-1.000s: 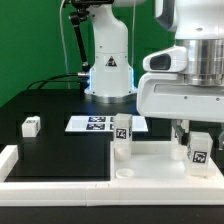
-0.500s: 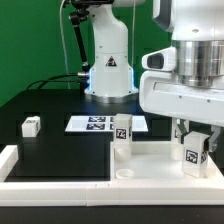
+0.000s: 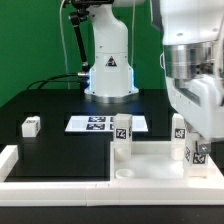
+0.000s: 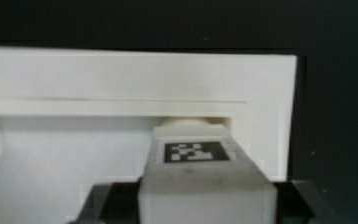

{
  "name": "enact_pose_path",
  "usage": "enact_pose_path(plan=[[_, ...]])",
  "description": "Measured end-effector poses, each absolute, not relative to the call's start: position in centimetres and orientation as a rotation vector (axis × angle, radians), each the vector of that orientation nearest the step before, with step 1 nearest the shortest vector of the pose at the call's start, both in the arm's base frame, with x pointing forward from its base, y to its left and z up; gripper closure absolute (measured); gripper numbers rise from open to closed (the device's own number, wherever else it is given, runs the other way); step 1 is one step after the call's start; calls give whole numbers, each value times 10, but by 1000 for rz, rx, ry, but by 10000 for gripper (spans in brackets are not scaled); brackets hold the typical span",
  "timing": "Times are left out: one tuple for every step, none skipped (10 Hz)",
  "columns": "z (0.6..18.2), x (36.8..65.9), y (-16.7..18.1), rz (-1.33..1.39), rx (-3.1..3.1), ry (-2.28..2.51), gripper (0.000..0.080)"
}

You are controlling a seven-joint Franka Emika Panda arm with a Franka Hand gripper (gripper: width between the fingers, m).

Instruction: Assemble square table

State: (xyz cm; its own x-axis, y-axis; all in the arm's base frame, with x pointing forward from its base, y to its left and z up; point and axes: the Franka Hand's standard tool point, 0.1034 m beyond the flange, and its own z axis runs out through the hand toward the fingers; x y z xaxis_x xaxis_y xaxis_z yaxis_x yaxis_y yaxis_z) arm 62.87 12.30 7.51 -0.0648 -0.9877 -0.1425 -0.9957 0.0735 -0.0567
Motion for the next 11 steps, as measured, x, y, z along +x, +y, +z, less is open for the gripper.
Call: enact_pose_path(plan=[[75,628,123,82,-2071,2167,506],[74,628,123,79,-2099,2140,506],[73,628,123,69,-2173,2069,411],[72,628,122,53,-2304,1922,238],[71,630,118,-1,-2460,1700,238],[70,629,118,-11,-2539,1583,168],[70,630,118,-17,-2578,1520,155],[70,630,117,-24,-2626,1437,155],[70,630,117,-33,-2680,1341,150],[70,630,118,-44,-2739,1226,150],[72,629,121,-61,-2866,994,150]])
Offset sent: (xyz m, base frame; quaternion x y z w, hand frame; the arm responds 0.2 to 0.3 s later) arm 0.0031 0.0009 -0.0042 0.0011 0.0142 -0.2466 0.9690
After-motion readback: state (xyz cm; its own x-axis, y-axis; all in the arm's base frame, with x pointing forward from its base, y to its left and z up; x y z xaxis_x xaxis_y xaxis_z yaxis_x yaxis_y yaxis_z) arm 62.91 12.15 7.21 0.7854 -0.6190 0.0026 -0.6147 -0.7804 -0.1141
